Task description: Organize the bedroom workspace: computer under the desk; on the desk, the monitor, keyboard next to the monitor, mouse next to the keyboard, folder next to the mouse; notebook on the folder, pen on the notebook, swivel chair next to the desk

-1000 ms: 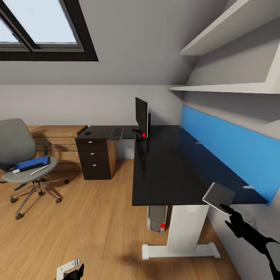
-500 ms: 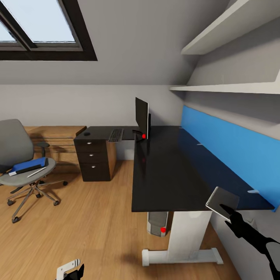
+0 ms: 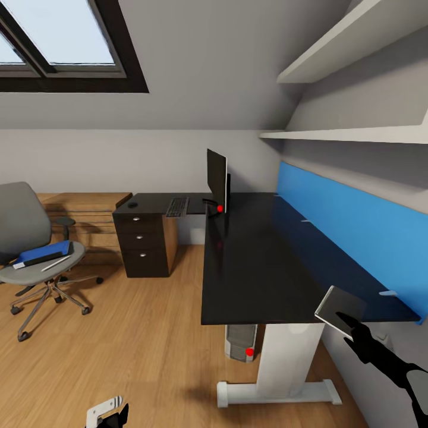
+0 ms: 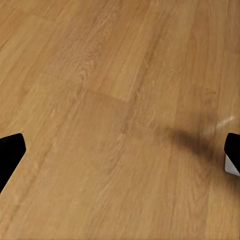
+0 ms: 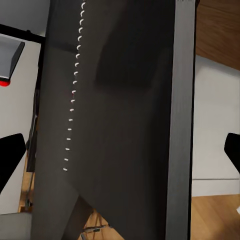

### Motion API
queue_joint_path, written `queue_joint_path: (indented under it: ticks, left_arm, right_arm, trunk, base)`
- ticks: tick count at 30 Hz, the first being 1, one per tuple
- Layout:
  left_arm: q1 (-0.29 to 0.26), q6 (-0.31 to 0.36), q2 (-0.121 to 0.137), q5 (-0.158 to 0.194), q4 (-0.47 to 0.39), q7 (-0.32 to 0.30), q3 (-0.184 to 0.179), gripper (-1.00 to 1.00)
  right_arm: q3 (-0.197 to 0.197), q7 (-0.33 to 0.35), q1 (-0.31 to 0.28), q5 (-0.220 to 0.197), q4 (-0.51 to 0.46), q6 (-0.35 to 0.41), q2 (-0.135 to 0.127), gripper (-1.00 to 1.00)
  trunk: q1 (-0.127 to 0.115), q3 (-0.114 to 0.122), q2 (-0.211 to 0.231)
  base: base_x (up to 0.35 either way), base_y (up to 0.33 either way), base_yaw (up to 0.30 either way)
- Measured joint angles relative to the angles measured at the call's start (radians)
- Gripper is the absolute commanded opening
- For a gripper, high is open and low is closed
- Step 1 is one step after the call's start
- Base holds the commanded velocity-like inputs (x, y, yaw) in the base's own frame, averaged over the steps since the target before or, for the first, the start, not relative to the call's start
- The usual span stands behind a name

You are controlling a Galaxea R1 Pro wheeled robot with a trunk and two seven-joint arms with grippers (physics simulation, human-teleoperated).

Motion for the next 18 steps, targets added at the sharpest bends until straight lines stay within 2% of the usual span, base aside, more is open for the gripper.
queue_joint_path:
  ticks: [18]
  left_arm:
    - [0.000,0.000,0.000,0.000,0.000,0.000,0.000,1.00]
  right_arm:
    - [0.000,0.000,0.000,0.000,0.001,0.000,0.000,1.00]
  trunk:
    - [0.000,0.000,0.000]
  base:
    - [0.000,0.000,0.000]
